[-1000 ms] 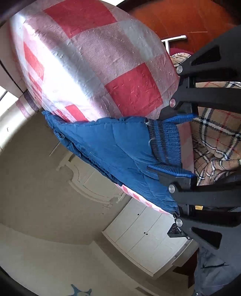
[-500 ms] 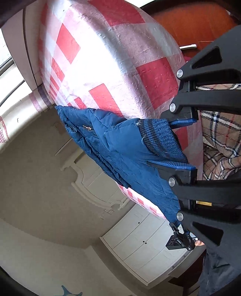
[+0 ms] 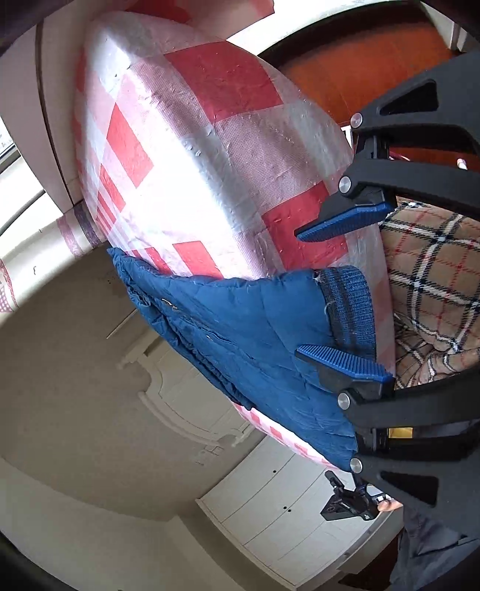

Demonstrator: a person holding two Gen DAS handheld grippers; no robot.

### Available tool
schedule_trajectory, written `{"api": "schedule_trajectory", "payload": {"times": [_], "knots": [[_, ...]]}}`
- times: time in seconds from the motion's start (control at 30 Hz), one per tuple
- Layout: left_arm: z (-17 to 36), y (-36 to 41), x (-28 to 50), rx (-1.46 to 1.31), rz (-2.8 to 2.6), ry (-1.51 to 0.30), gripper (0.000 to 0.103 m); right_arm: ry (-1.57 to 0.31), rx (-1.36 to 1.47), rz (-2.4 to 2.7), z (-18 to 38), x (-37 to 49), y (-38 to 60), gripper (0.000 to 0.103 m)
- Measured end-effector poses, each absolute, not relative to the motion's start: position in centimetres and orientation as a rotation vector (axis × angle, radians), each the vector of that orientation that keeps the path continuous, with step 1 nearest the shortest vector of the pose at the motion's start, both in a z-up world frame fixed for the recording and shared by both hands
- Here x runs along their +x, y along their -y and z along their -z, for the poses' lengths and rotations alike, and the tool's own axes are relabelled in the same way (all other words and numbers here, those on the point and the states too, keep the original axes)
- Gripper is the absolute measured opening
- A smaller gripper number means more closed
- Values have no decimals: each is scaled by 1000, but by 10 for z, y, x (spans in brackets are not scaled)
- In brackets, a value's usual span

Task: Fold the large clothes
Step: 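Carry the held hem with both tools up and over toward the collar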

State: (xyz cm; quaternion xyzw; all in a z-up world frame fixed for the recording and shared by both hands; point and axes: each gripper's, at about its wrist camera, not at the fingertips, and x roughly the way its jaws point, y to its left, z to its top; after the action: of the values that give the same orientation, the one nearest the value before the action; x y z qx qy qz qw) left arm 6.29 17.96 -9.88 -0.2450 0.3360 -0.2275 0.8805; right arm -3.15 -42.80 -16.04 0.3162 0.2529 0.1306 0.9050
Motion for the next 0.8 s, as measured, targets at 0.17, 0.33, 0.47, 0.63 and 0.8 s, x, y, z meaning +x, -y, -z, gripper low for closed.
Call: {"api": "schedule_trajectory", "payload": {"times": [0.17,0.33,0.47,0.63,0.8], "knots": [[98,-181,62,-511,476,-708,79,-558,694,-294,176,-28,437,64],[97,-176,62,-483,469,-711,84,-618,662,-313,188,-40,448,65],[96,-170,64,-471,473,-705,91,-563,681,-324,188,-32,447,66],[95,-167,64,-446,471,-711,92,-473,762,-461,186,-17,440,66],[95,-168,64,-448,475,-716,91,-385,779,-603,165,-31,428,66]]}}
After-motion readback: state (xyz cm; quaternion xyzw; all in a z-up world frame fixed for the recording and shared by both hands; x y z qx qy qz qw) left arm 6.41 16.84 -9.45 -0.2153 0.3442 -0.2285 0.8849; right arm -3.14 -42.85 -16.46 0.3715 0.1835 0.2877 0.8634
